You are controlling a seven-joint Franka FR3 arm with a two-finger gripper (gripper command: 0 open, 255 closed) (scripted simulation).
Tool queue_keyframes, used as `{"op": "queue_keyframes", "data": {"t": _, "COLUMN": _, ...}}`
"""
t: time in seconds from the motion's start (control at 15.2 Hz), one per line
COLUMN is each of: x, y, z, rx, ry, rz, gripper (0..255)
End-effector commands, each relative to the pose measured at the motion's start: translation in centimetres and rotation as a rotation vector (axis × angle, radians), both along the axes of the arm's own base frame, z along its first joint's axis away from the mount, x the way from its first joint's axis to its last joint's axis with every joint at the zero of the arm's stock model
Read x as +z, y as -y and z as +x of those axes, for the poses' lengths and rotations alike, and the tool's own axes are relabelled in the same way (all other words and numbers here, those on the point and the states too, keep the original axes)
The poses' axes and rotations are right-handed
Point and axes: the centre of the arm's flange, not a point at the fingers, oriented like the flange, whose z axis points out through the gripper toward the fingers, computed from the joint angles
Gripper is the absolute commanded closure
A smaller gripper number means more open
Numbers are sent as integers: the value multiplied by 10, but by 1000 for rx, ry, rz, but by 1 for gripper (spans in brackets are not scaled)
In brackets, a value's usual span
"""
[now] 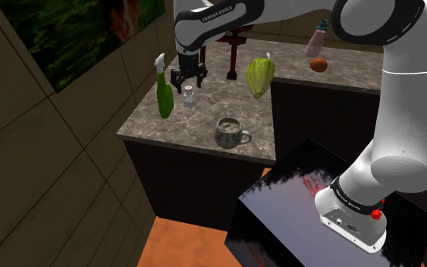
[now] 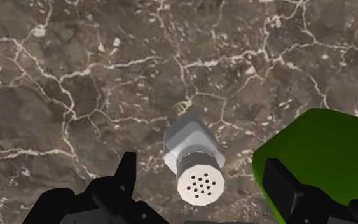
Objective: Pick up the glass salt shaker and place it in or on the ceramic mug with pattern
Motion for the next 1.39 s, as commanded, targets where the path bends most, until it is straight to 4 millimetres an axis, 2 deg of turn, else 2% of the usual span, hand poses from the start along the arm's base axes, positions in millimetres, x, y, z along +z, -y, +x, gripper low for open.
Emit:
{"op": "queue_keyframes", "data": {"t": 0.0, "x": 0, "y": 0, "z": 0, "rx": 0, "ry": 0, "rz": 0, "gripper": 0}}
{"op": "queue_keyframes", "data": {"t": 0.07, "x": 0, "y": 0, "z": 0, "rx": 0, "ry": 0, "rz": 0, "gripper": 0}}
{"op": "queue_keyframes", "data": {"t": 0.13, "x": 0, "y": 0, "z": 0, "rx": 0, "ry": 0, "rz": 0, "gripper": 255}}
{"op": "queue_keyframes", "data": {"t": 0.73, "x": 0, "y": 0, "z": 0, "rx": 0, "ry": 0, "rz": 0, "gripper": 255}}
{"op": "queue_keyframes", "data": {"t": 1.32, "x": 47, "y": 0, "z": 0, "rx": 0, "ry": 0, "rz": 0, "gripper": 255}}
